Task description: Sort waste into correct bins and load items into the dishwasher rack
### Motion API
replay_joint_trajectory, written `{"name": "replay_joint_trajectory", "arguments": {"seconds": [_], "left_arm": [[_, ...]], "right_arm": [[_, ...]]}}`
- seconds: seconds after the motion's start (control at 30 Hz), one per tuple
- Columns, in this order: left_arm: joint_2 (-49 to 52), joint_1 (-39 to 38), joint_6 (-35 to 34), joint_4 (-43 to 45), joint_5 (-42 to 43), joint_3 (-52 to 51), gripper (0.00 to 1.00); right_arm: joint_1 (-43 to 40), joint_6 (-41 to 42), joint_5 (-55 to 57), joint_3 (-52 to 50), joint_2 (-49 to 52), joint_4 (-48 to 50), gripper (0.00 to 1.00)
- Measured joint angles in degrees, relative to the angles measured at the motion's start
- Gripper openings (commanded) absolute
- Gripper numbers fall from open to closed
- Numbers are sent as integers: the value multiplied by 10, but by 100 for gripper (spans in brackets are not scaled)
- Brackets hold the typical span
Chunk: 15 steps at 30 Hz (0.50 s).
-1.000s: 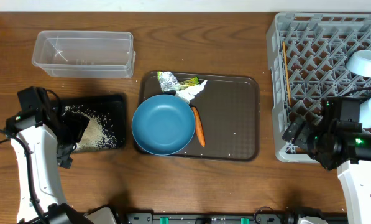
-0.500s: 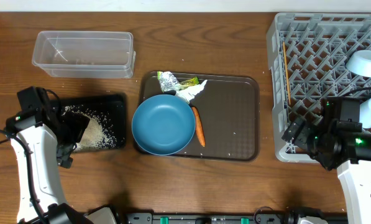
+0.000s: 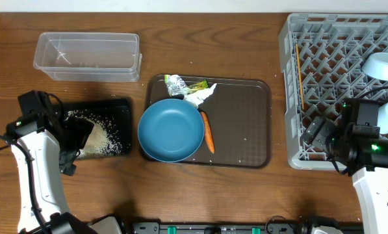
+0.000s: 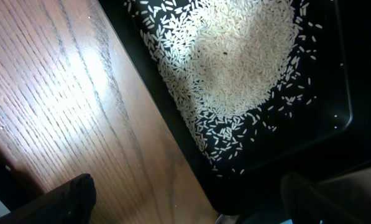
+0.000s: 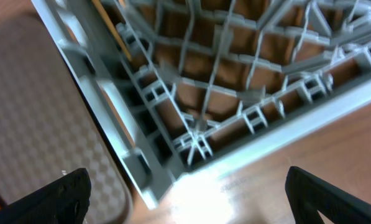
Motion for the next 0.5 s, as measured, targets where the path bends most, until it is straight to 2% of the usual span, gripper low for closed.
{"name": "replay_joint_trajectory", "arguments": {"seconds": [0.17, 0.37, 0.5], "left_arm": [[0, 0, 0, 0, 0, 0, 98], [0, 0, 0, 0, 0, 0, 98], [0, 0, 0, 0, 0, 0, 98]], "right_arm": [[0, 2, -38, 0, 0, 31, 99], [2, 13, -228, 0, 0, 94, 99], [41, 14, -317, 0, 0, 113, 99]]}}
